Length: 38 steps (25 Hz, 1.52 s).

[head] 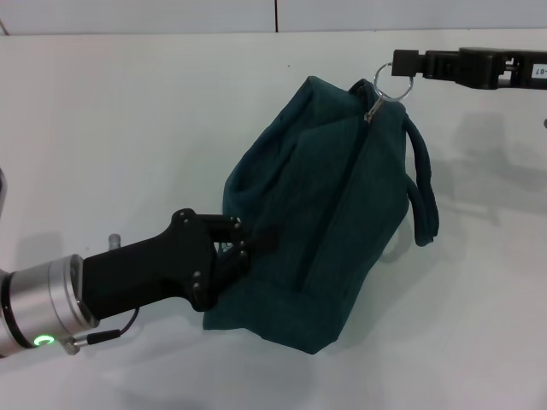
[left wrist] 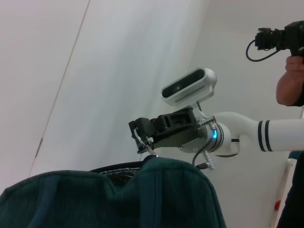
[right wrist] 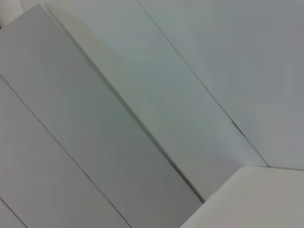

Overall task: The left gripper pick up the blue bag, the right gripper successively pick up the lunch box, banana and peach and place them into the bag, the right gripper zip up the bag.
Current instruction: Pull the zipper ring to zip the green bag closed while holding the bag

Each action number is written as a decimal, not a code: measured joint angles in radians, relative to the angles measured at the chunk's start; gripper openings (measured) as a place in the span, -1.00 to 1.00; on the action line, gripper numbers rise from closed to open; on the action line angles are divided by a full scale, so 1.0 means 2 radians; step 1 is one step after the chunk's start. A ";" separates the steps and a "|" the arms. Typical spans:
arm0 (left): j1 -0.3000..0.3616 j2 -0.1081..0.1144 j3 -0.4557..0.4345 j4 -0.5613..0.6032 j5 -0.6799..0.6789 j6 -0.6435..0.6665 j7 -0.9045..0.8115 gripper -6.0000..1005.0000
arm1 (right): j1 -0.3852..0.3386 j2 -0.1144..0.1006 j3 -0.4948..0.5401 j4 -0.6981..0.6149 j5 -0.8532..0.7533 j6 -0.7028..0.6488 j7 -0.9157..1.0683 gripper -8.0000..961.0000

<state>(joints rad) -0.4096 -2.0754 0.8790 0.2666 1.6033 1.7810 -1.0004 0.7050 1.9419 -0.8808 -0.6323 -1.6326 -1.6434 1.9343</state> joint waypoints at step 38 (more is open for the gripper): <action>0.001 -0.001 -0.044 0.025 -0.014 -0.071 -0.070 -0.57 | 0.027 0.013 0.000 -0.003 0.020 -0.021 -0.009 -0.95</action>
<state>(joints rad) -0.4070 -2.0776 0.7918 0.3174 1.5746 1.6399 -1.1403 0.7583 1.9672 -0.8799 -0.6374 -1.5932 -1.6849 1.9168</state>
